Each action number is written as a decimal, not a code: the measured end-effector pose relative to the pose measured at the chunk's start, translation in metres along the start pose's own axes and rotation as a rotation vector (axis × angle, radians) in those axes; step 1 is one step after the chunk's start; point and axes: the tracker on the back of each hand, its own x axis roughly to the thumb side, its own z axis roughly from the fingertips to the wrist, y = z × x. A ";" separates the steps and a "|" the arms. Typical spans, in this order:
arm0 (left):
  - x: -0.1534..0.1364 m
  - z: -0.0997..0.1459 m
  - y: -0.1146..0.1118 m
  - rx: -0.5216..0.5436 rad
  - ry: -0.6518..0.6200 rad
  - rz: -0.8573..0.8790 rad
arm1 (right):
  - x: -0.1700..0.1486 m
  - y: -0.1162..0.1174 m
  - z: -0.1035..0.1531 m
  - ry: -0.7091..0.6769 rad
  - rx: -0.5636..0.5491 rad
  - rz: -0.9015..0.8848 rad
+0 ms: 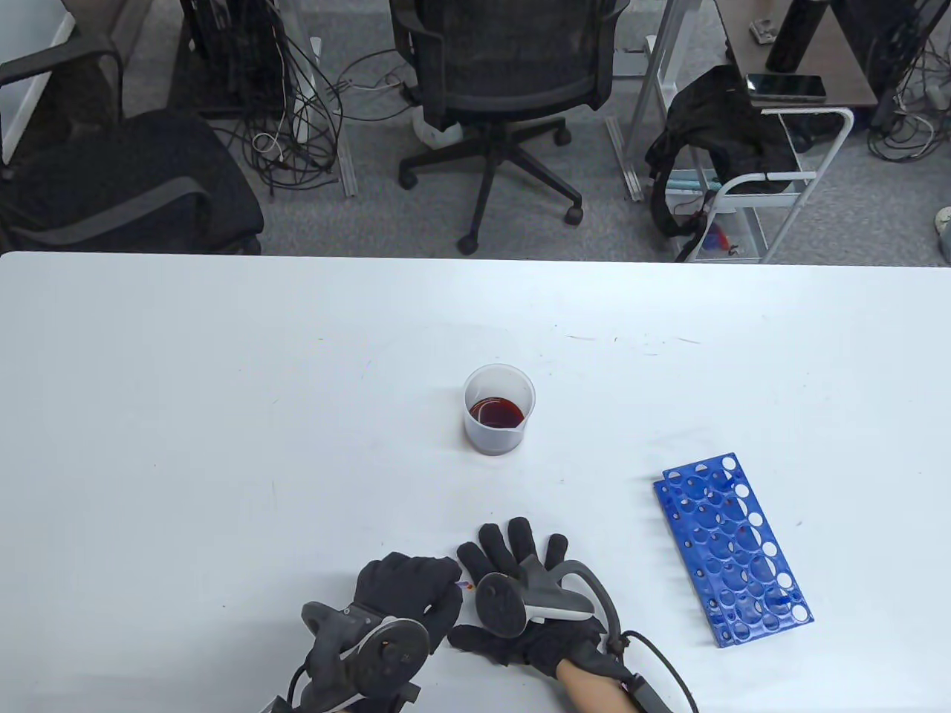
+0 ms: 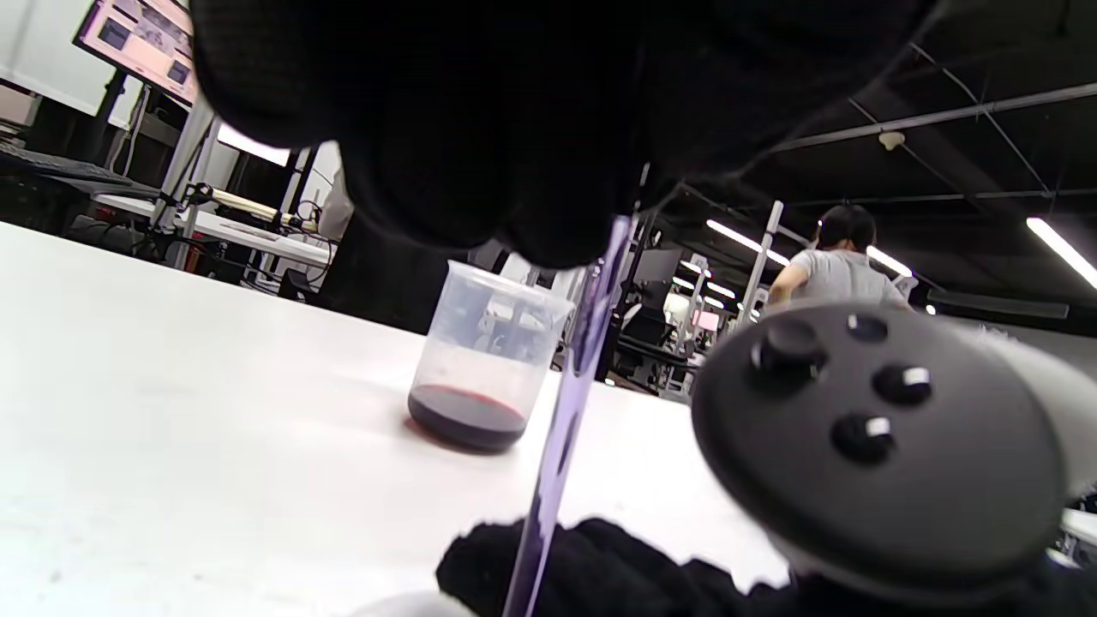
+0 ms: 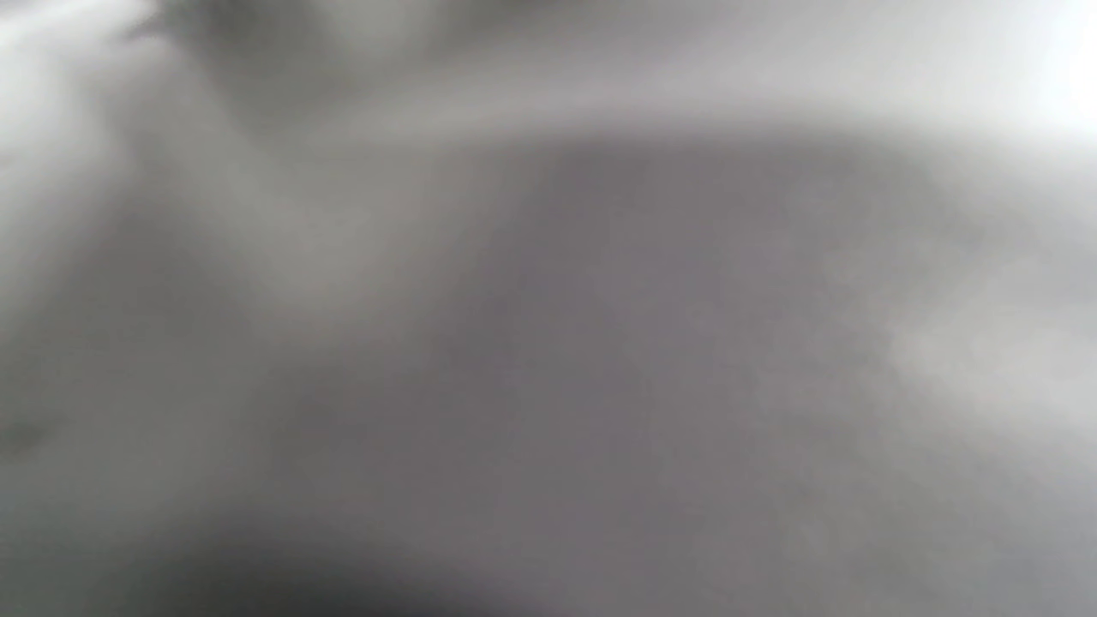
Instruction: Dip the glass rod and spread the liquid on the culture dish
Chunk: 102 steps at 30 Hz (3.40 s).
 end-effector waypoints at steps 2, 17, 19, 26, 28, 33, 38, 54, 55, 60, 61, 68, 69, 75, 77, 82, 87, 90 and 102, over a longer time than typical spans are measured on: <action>-0.003 0.001 0.007 0.016 0.011 0.011 | 0.000 0.000 0.000 0.000 0.000 0.000; -0.012 0.009 0.026 0.026 0.024 0.063 | -0.002 -0.003 0.002 -0.018 -0.027 -0.040; -0.012 0.009 0.024 0.017 0.024 0.060 | -0.006 -0.010 0.007 -0.039 -0.096 -0.110; -0.012 0.009 0.022 -0.001 0.014 0.057 | -0.005 -0.049 0.053 -0.121 -0.568 -0.285; -0.011 0.009 0.021 -0.004 0.008 0.058 | 0.008 -0.059 0.067 -0.140 -0.722 -0.273; -0.006 0.011 0.018 -0.021 -0.019 0.062 | 0.046 -0.067 0.080 -0.180 -0.917 -0.235; -0.006 0.011 0.017 -0.026 -0.023 0.058 | 0.065 -0.069 0.078 -0.144 -1.003 -0.136; -0.017 0.016 0.029 0.029 -0.029 0.109 | 0.063 -0.077 0.083 -0.118 -1.100 -0.017; -0.018 0.017 0.031 0.039 -0.026 0.092 | 0.061 -0.079 0.085 -0.109 -1.110 -0.016; -0.034 0.014 0.034 0.042 0.019 0.021 | 0.039 -0.090 0.107 -0.027 -1.215 -0.010; -0.037 0.013 0.033 0.036 0.028 0.007 | 0.035 -0.091 0.111 -0.013 -1.232 -0.013; -0.064 0.003 0.024 -0.100 0.093 -0.146 | -0.013 -0.103 0.150 0.174 -1.370 -0.058; -0.066 0.002 0.023 -0.114 0.099 -0.154 | -0.020 -0.103 0.155 0.201 -1.383 -0.059; -0.082 -0.001 0.017 -0.234 0.162 -0.253 | -0.073 -0.101 0.200 0.489 -1.464 -0.102; -0.086 -0.001 0.017 -0.242 0.178 -0.255 | -0.087 -0.097 0.211 0.557 -1.472 -0.146; -0.090 -0.001 0.019 -0.237 0.195 -0.242 | -0.107 -0.091 0.232 0.749 -1.419 -0.216; -0.089 -0.001 0.018 -0.258 0.197 -0.239 | -0.116 -0.086 0.239 0.889 -1.258 -0.294; -0.088 -0.001 0.017 -0.267 0.196 -0.239 | -0.123 -0.083 0.240 0.933 -1.205 -0.332; -0.088 -0.002 0.016 -0.288 0.197 -0.246 | -0.147 -0.069 0.225 1.002 -0.955 -0.460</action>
